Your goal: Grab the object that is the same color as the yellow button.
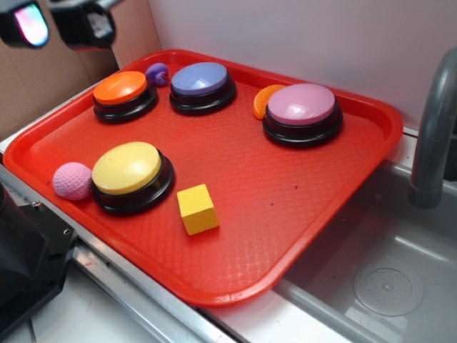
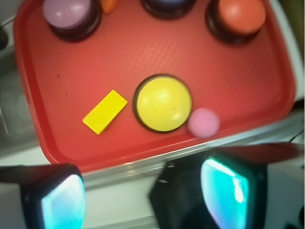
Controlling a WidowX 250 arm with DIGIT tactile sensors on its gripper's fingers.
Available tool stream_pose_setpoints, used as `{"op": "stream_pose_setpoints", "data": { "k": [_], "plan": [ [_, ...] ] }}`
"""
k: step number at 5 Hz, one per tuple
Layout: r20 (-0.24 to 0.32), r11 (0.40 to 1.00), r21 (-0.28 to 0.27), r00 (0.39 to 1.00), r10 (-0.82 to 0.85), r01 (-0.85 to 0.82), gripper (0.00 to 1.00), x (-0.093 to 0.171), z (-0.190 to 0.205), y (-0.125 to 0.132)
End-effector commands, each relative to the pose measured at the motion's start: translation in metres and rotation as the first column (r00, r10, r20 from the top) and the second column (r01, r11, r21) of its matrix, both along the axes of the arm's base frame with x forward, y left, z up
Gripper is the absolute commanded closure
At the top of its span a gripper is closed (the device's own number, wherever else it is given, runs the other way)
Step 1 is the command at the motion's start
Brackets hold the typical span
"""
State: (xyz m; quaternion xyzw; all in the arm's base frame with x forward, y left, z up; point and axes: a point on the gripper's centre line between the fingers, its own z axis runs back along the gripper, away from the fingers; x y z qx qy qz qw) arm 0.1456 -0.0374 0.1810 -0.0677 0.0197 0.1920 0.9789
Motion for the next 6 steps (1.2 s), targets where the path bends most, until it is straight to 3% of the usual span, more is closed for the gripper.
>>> {"op": "stream_pose_setpoints", "data": {
  "k": [1,3,6],
  "plan": [
    [0.006,0.962,0.017,0.962,0.272,-0.272,0.0,0.013,-0.034,-0.021],
    [0.01,0.874,0.001,0.874,0.485,-0.485,0.0,0.032,-0.085,-0.032],
    [-0.044,0.824,-0.003,0.823,0.566,-0.567,0.0,0.039,-0.141,-0.051]
  ]
}}
